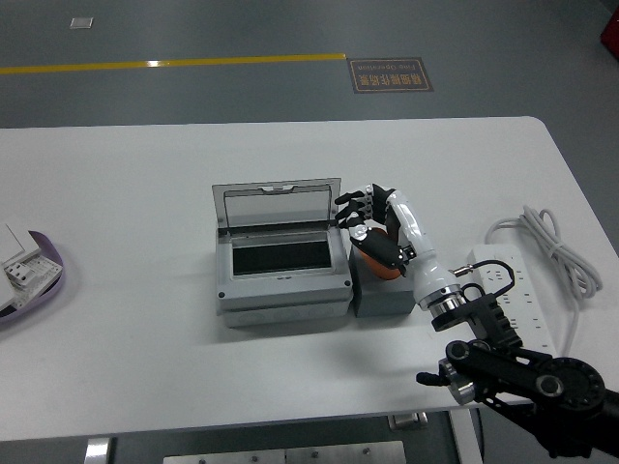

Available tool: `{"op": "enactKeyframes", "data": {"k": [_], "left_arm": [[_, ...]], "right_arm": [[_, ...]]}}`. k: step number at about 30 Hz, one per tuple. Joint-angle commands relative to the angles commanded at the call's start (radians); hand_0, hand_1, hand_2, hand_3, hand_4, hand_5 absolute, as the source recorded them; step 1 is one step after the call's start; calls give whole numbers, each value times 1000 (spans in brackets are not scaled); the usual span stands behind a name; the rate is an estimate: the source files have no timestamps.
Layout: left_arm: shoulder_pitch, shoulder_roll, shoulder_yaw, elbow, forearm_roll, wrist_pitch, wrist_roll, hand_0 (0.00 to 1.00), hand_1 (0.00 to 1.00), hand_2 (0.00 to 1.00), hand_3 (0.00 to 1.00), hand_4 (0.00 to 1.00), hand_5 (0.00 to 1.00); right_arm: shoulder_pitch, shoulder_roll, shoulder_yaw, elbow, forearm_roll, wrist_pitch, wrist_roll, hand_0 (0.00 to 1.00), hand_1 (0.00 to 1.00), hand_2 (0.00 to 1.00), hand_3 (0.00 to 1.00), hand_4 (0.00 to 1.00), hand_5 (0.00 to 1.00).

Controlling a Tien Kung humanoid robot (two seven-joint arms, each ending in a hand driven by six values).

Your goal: Pick up the cylinder from the cube,place it in the box,flap close box

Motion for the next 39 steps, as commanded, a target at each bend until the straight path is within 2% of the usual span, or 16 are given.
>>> {"op": "enactKeyframes", "data": {"k": [6, 22, 32, 33, 38, 39], "left_arm": [[1, -1, -3, -1, 4, -1, 2, 517, 554, 567, 595, 698, 211], [2, -4, -13, -1, 18, -4, 9, 518, 555, 567, 595, 704, 229], [4, -5, -16, -1, 24, -4, 11, 517, 555, 568, 596, 707, 241], [4, -6, -16, -1, 24, -4, 11, 518, 555, 567, 596, 708, 244], [4, -7, -15, -1, 26, -3, 11, 518, 555, 567, 596, 708, 244], [4, -7, -15, 0, 26, -3, 11, 518, 555, 567, 595, 709, 246]], "right_arm": [[7, 9, 12, 4, -48, 0, -25, 395, 349, 366, 272, 2, 2], [-5, -26, 51, -8, -78, 0, -30, 385, 340, 357, 267, 2, 2], [-28, -43, 56, -52, -90, 0, -29, 414, 355, 378, 304, 2, 2], [-32, -45, 56, -55, -90, 1, -28, 652, 479, 489, 496, 268, 2], [-44, -48, 52, -67, -90, 7, -26, 652, 479, 489, 496, 268, 2], [-46, -48, 51, -68, -90, 9, -25, 643, 549, 560, 634, 599, 36]]}}
